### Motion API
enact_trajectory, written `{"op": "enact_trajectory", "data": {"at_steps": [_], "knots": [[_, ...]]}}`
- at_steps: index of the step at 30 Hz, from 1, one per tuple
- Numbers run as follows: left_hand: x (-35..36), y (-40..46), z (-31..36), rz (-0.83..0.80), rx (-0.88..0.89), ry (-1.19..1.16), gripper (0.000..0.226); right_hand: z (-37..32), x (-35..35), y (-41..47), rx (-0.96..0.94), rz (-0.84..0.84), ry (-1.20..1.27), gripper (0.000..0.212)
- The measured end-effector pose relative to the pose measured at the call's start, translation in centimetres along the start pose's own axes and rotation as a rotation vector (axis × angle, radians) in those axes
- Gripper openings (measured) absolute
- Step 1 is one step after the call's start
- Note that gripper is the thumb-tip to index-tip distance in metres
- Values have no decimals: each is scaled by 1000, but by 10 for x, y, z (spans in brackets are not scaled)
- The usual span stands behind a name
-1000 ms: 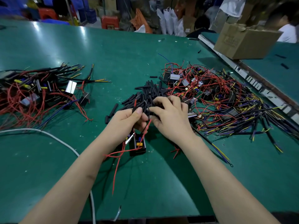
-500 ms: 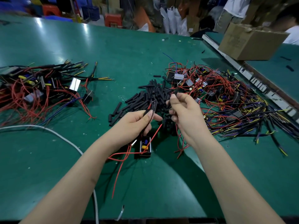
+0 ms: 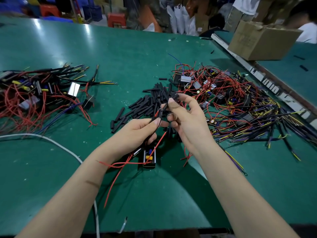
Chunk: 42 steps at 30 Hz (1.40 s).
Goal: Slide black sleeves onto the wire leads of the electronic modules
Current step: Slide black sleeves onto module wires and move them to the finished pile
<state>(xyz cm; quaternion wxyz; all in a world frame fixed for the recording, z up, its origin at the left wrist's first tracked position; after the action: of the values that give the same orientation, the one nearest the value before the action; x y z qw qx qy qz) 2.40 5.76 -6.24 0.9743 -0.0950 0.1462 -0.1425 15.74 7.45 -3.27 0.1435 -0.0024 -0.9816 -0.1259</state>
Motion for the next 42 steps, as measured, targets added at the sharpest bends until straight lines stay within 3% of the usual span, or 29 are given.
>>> {"op": "enact_trajectory", "data": {"at_steps": [4, 9, 16, 22, 26, 29, 32, 42], "knots": [[-1, 1, -1, -2, 21, 49, 71, -1, -2, 1, -15, 48, 17, 20], [0, 3, 1, -12, 20, -57, 36, -2, 3, 0, -43, -35, 8, 19], [-1, 4, 0, 56, 11, -47, 43, -15, 4, -3, -211, -90, -146, 23], [-6, 5, -4, 155, -27, -154, 41, -14, 14, -11, -362, -175, -269, 45], [-4, 5, 0, 129, 8, -154, 58, -14, 5, -10, -446, -38, -305, 46], [3, 3, 5, 102, 63, 1, 42, -8, -2, -4, -432, 78, -239, 46], [4, 0, 7, 108, 90, 73, 25, -3, -1, -2, -402, 72, -255, 45], [-9, 3, 4, 246, 35, 64, 36, 6, -3, 7, -261, 18, -146, 37]]}}
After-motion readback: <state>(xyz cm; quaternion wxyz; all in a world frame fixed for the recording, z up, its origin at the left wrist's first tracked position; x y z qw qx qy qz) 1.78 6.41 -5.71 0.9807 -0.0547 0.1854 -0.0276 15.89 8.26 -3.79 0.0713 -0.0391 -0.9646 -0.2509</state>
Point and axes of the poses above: each hand's wrist, its own y-axis towards the middle knuckle, its own x-axis out of the palm, z = x × y, the point moved 6 cm from there along y, towards the middle knuckle, and after that the axes turned 15 degrees about -x, right-handed, at the moved point
